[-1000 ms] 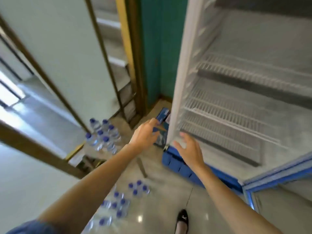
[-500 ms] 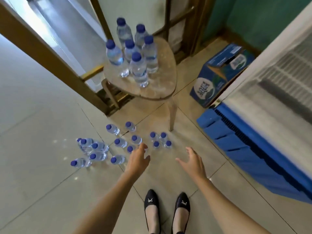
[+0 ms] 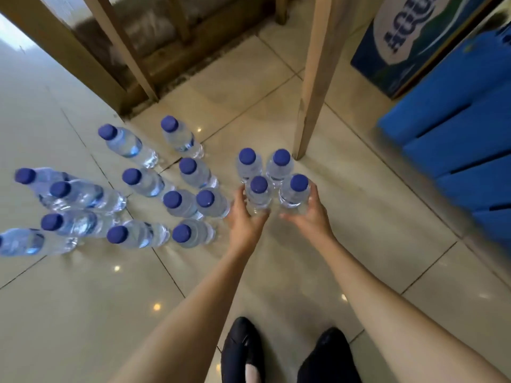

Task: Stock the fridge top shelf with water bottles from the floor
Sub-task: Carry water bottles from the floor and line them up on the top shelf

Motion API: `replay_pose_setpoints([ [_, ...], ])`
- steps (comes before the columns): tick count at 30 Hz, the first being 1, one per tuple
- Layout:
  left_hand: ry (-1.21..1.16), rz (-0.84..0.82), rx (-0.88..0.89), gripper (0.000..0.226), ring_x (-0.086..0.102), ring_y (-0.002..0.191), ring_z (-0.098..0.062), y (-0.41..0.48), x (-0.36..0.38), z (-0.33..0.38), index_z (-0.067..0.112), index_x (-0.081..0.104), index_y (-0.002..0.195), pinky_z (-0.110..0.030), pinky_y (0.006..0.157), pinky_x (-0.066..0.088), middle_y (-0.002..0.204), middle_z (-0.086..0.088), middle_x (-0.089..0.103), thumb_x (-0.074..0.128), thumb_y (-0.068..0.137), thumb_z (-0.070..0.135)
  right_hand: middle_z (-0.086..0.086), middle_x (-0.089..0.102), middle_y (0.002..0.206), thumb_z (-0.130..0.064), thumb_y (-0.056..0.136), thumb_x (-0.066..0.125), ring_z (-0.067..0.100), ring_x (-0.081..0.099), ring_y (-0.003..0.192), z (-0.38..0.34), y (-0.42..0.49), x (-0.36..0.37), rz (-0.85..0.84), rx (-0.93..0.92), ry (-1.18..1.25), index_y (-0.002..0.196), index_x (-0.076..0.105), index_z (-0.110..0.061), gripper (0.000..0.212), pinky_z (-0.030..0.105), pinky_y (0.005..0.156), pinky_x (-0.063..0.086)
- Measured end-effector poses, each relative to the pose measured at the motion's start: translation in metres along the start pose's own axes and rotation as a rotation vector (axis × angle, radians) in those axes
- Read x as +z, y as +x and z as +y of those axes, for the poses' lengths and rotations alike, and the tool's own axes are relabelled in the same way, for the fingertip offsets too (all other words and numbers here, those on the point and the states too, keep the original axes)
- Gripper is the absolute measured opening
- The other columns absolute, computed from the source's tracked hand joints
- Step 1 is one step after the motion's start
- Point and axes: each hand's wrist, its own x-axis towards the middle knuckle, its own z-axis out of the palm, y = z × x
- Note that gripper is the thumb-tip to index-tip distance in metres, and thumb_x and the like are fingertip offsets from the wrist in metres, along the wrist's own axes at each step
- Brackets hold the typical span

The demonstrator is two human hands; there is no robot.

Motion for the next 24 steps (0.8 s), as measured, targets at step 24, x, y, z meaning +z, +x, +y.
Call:
replay_pose_setpoints([
  [24,-0.098,-0.208,0.097,0.036,0.063,0.076,-0.003,-0.075,-0.057,0.188,0.023,0.055,0.104,-0.016,0.070,0.050,0.086,0.010,0.066,0.072,0.075,0.013,-0.012,0.067,0.090,-0.013,0.066,0.083,-0.002,0.062,0.078,-0.138,-0.093,-0.101,0.197,-0.011,0.206,0.104,0.054,-0.027,0.050,0.017,0.072,0.049],
])
